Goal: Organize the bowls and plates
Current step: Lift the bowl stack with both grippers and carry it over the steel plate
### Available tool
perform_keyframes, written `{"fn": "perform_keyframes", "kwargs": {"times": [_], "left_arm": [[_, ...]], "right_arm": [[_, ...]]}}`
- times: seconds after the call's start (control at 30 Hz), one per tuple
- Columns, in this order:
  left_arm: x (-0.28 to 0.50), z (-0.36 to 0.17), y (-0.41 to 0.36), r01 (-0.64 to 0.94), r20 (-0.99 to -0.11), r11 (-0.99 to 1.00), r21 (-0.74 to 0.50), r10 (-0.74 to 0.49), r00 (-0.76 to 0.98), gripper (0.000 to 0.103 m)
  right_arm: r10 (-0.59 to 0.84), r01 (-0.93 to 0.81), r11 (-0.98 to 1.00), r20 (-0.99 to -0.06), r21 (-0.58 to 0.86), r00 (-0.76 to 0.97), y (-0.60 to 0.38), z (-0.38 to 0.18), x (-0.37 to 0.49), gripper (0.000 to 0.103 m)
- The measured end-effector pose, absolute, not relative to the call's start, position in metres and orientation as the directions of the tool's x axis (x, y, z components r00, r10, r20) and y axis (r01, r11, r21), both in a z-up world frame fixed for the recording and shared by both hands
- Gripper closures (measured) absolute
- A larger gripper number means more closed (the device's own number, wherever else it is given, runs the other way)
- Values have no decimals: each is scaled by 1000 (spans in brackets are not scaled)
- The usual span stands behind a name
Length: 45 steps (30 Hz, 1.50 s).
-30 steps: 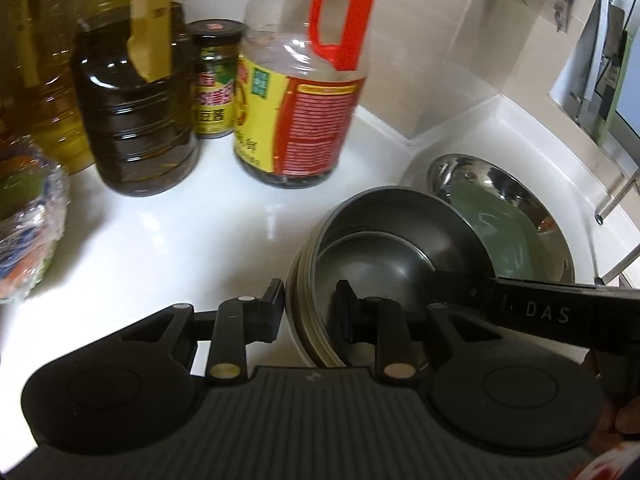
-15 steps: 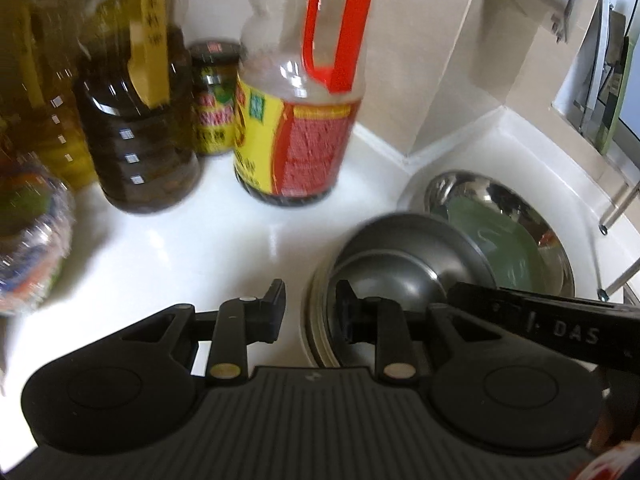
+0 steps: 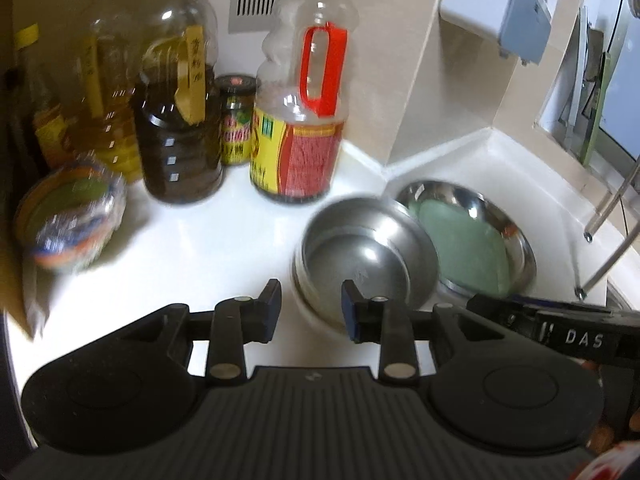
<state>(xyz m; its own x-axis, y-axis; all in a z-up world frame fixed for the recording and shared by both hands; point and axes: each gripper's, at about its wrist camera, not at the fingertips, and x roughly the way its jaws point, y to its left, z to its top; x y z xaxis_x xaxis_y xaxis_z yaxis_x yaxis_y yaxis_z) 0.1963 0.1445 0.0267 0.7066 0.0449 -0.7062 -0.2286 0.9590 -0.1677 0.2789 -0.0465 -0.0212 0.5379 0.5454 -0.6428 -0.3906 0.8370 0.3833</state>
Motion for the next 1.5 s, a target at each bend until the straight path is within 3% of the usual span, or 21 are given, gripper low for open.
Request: {"fn": "perform_keyframes", "kwargs": {"times": [0.33, 0.87, 1.5], "left_arm": [[146, 14, 91, -276, -765, 947, -168, 51, 642, 74], [93, 7, 21, -330, -788, 932, -153, 86, 610, 74], [85, 12, 7, -332, -780, 932, -144, 100, 618, 74]], "right_arm": [[543, -452, 829, -671, 330, 505, -83, -33, 229, 39], [549, -479, 816, -696, 324, 464, -136, -41, 180, 39], [556, -474, 813, -691, 337, 462, -152, -42, 171, 39]]}}
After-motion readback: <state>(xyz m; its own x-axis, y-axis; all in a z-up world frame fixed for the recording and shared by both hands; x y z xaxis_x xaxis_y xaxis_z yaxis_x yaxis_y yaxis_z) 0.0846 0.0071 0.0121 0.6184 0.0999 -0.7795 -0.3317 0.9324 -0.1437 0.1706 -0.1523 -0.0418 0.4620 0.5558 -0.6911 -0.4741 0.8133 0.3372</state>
